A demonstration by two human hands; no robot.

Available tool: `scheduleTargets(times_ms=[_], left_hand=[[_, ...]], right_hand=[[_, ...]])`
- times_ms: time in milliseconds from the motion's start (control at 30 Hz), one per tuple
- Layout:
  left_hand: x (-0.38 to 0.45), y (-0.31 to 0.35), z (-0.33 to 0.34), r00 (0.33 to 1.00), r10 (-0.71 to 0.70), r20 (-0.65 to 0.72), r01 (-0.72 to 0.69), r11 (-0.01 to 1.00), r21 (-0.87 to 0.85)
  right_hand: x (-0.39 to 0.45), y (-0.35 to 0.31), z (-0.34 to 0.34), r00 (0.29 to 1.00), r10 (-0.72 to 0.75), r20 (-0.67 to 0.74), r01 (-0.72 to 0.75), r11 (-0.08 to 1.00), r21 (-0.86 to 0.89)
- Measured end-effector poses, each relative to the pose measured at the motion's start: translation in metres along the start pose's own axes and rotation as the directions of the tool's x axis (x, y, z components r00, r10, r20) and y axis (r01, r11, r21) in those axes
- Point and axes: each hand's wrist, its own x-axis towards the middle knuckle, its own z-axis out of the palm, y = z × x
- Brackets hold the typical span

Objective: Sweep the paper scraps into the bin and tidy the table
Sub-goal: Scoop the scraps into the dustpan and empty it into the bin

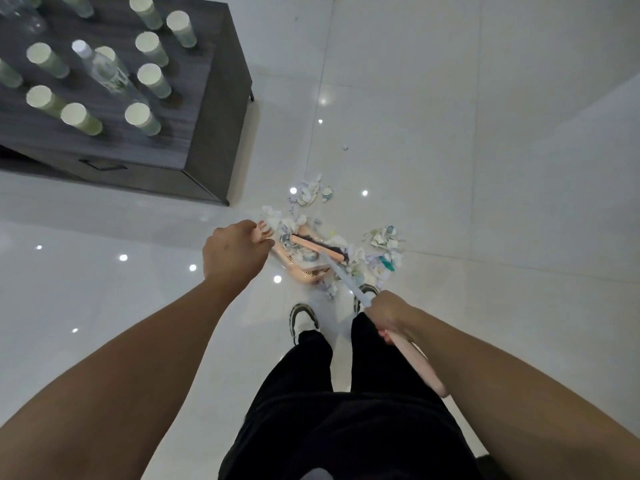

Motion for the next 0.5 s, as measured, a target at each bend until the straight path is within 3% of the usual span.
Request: scheduleTargets(times_ms=[233,500], left_hand=[[-0.028,-0.020,-0.018,0.997,0.043,-0.065,-0.044,0.999,-0.011],[-0.076,-0.004,-0.038,0.983,0.089,-0.160,-0.106,0.989,-0.103]], right_hand=[[-0.045,0.013,0.027,0.995,-0.088,-0.039,0.088,0.996,-0.001],[-0.074,0.055,0.032,0.979,-0.097,-0.179,0.138,0.962,0.235]])
